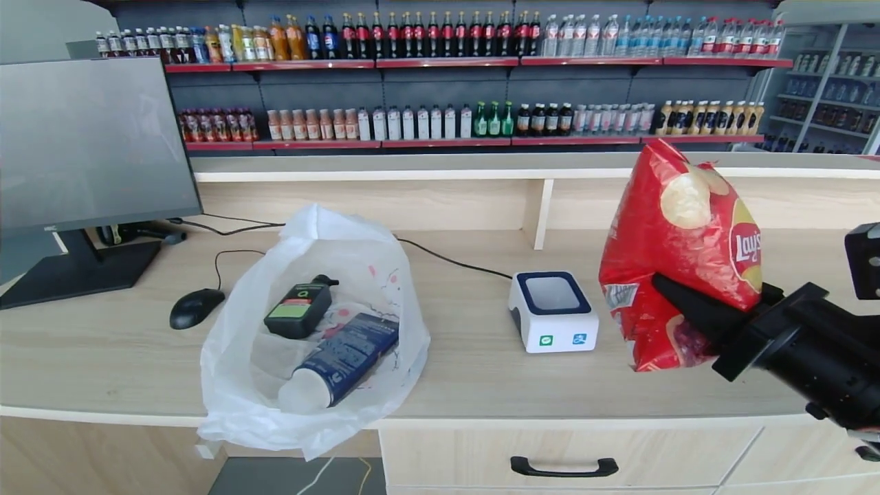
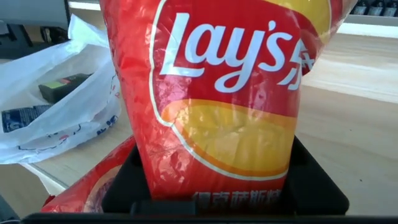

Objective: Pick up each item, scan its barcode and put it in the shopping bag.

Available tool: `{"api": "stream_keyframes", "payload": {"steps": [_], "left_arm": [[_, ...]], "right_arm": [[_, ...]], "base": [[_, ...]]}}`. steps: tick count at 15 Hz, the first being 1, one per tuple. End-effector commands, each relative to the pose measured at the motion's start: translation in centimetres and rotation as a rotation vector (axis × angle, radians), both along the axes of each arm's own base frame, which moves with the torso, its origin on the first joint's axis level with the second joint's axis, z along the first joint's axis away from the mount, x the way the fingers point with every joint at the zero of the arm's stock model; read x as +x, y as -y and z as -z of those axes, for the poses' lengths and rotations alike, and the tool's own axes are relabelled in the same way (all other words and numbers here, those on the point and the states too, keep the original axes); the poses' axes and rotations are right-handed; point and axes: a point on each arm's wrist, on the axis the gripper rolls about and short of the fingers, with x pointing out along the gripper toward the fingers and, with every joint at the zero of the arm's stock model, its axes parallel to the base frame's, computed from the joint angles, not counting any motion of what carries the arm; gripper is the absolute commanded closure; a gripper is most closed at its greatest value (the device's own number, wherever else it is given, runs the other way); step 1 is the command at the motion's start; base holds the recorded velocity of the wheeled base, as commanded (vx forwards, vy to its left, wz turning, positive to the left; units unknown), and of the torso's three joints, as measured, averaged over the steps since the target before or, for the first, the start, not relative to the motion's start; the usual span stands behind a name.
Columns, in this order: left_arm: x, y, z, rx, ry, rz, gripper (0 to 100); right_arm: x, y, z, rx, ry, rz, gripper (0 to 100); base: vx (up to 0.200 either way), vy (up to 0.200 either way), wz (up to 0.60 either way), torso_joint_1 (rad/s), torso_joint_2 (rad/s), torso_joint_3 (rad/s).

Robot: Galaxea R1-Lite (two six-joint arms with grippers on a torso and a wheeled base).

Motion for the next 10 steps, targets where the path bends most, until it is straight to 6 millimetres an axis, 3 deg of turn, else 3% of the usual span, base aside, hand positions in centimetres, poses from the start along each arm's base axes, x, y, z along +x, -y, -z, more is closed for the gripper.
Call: {"api": "stream_keyframes", "payload": {"steps": [1, 7, 10], "left_arm": [[0.0, 0.0, 0.0, -0.001, 0.0, 0.0, 0], [0.0, 0.0, 0.0, -0.003, 0.001, -0.001, 0], [0.0, 0.0, 0.0, -0.003, 0.001, -0.001, 0]], "right_arm": [[0.1, 0.0, 0.0, -0.01, 0.004, 0.001, 100], [1.6, -0.5, -1.9, -0.219, 0.189, -0.121, 100], [3.0, 1.0, -3.4, -0.389, 0.31, -0.13, 100]], "base": [[0.2, 0.0, 0.0, -0.007, 0.0, 0.002], [0.0, 0.0, 0.0, 0.0, 0.0, 0.0], [0.0, 0.0, 0.0, 0.0, 0.0, 0.0]]}}
